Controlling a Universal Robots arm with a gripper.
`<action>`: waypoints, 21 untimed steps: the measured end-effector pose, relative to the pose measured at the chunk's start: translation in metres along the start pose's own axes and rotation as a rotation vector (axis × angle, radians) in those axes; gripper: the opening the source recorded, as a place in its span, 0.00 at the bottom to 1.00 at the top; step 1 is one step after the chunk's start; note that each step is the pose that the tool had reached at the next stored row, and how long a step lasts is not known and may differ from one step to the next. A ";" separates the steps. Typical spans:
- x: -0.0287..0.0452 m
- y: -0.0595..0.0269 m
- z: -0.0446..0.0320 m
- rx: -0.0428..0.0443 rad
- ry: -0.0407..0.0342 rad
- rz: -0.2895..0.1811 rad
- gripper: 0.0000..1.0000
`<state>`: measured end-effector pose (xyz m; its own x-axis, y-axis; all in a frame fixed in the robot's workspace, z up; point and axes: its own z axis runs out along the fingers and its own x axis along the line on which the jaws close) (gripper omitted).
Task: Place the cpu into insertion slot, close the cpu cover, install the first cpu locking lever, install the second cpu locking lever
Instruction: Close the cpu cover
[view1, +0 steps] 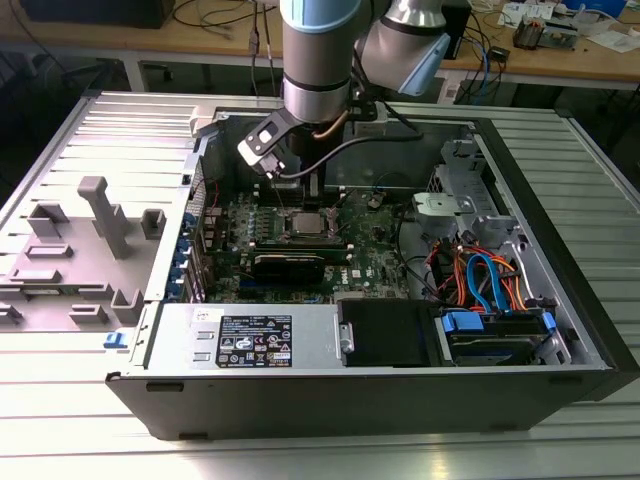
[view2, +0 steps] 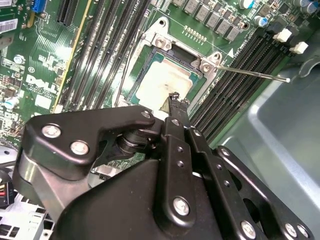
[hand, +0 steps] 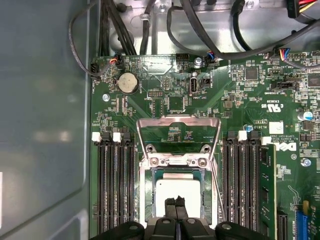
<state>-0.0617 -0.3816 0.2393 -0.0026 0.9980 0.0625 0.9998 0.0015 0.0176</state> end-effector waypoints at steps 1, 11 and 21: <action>0.0001 0.0001 -0.0017 -0.0001 0.0000 0.000 0.11; 0.0005 0.0078 -0.0089 0.0004 -0.0001 0.000 0.11; 0.0010 0.0145 -0.0171 0.0004 -0.0001 0.000 0.11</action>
<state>-0.0474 -0.3817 0.2567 -0.0027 0.9980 0.0624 0.9999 0.0016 0.0172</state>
